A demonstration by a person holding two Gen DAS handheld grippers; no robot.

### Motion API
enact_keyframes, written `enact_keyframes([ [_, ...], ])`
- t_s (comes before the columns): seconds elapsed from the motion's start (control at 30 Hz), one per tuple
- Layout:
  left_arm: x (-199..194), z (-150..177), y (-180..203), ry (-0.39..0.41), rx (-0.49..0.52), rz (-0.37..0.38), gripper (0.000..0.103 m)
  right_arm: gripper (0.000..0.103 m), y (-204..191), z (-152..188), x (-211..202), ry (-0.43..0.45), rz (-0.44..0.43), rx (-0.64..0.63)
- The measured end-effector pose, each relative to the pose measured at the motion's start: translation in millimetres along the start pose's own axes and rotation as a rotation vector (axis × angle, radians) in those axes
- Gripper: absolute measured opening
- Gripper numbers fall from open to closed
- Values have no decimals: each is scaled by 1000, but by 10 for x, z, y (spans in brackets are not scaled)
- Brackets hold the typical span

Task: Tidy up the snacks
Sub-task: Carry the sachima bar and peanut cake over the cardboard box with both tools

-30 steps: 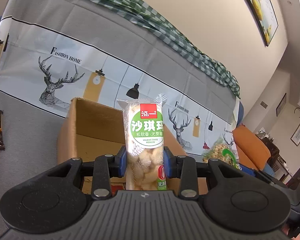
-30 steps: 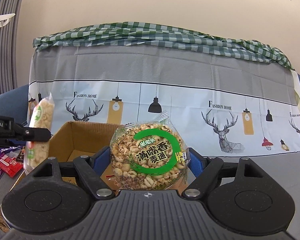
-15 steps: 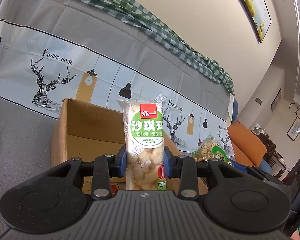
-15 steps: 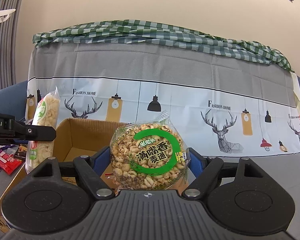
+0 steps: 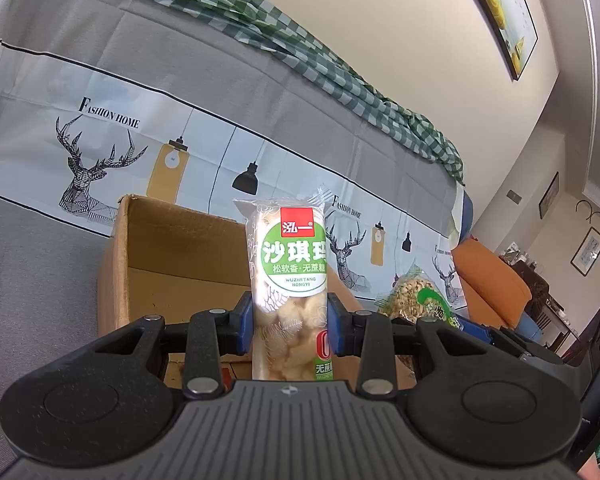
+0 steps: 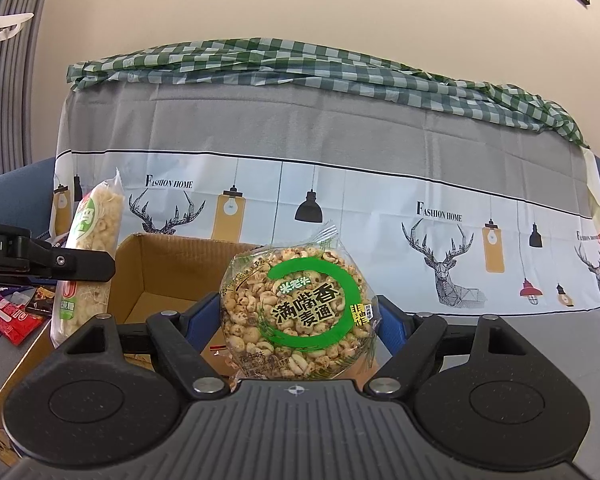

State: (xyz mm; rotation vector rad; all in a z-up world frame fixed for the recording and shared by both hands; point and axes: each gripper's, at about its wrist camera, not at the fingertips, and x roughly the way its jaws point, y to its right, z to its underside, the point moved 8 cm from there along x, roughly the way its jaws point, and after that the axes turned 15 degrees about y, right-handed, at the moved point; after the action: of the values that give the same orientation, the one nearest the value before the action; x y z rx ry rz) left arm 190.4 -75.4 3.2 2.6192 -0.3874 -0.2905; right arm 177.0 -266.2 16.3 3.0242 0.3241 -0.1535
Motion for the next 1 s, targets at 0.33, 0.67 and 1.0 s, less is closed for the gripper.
enact_keyframes([
  [0.33,2,9,11,-2,5,3,39,81,-3,-3,16,-2,-4,-8],
  [0.67,6,13,12,-3,9,4,39,81,-12,-2,15,-3,-4,-11],
  [1.0,8,15,15,-3,9,3,39,81,-20,-4,11,-4,-3,-13],
])
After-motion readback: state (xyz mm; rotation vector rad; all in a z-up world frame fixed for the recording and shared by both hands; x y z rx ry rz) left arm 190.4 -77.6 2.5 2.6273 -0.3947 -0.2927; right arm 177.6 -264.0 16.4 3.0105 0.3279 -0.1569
